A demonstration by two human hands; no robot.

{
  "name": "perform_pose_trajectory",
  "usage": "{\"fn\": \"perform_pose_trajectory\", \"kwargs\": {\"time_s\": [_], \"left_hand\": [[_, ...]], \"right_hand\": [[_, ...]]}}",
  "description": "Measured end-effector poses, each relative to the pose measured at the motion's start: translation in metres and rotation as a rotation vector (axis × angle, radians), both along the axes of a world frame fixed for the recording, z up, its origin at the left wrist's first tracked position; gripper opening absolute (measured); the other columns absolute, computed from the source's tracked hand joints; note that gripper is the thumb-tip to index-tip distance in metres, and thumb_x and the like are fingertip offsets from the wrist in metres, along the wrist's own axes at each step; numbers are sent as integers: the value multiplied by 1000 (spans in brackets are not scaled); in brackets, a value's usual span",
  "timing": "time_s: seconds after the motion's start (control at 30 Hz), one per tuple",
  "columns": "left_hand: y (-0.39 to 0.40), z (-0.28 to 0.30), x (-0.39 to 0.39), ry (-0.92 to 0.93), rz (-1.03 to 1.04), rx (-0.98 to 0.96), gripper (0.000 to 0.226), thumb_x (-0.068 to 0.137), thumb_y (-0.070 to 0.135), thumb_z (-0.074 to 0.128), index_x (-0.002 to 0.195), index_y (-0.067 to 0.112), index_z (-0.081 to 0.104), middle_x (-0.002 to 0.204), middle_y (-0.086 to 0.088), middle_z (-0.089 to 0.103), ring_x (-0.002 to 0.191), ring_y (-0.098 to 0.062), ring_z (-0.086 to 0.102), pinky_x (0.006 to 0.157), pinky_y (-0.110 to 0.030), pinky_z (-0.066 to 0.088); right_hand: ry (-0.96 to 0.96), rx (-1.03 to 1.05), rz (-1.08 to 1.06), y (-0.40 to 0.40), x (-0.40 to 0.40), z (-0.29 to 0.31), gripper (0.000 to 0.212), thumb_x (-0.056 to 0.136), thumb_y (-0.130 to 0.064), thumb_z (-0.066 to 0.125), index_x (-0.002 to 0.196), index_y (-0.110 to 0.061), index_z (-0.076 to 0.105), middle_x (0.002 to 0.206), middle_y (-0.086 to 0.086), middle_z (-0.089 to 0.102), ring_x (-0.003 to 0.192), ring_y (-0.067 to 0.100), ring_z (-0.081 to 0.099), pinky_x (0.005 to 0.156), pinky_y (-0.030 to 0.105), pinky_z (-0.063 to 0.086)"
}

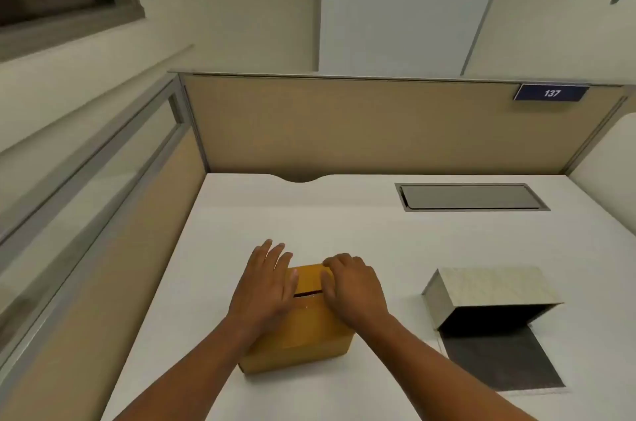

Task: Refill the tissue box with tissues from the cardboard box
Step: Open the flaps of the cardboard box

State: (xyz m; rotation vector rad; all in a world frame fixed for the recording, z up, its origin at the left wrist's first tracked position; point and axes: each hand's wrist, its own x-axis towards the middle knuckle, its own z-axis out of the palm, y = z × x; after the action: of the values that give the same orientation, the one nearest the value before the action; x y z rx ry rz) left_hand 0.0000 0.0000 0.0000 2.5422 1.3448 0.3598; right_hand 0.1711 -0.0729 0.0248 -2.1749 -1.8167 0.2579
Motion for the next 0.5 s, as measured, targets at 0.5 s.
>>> {"fn": "perform_pose_trajectory", "kwargs": {"time_s": [0.5], "left_hand": [[-24,-25,-26,-118,-89,57,42,101,42,35,92,21,70,105,3,68,103,-21,56,90,-40,47]], "right_hand": [[-55,11,-44,-18,-5,-37,30,95,-37,40,92,-22,67,91,2,61,84,25,55,67,38,46]]}}
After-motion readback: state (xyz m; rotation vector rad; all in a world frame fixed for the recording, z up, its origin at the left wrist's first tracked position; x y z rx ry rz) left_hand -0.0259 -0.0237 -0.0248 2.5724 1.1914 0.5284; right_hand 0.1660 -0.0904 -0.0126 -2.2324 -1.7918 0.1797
